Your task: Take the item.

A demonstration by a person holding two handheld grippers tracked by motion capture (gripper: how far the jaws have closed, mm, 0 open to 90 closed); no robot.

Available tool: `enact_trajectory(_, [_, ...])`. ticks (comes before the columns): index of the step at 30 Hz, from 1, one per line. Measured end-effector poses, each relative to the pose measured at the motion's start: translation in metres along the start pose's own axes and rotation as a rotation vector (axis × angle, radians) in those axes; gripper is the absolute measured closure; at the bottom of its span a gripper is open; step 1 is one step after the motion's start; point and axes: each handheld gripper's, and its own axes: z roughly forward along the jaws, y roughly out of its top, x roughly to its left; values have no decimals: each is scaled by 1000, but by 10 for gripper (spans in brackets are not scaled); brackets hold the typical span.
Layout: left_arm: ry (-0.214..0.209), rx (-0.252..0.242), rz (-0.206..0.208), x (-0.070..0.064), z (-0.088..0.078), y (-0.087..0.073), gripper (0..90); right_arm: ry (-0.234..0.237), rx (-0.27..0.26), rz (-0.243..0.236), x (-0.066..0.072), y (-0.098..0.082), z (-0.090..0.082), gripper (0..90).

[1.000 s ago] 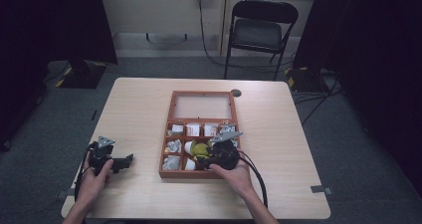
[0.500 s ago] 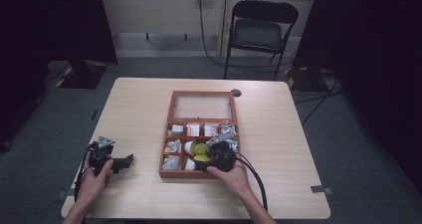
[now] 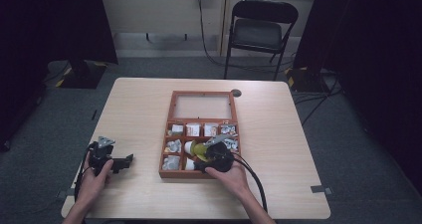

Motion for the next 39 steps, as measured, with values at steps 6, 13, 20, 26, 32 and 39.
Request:
enact_trajectory(6, [2,0,0,0,0,0,2,-9,12,0,0,0,1,434])
enact_trajectory(13, [2,-1,1,0,0,0,2,-21,24,-11,0,0,2,444])
enact_trajectory(20, [3,-1,2,0,0,0,2,-32,28,-66,4,-1,2,450])
enact_trajectory(26, [2,-1,1,0,0,0,2,-24,39,-57,2,0,3,443])
enact_trajectory(32, [2,-2,0,0,0,0,2,-28,43,-61,2,0,2,443])
enact_trajectory(39, [1,-2,0,0,0,0,2,-41,-3,-36,1,-1,0,542])
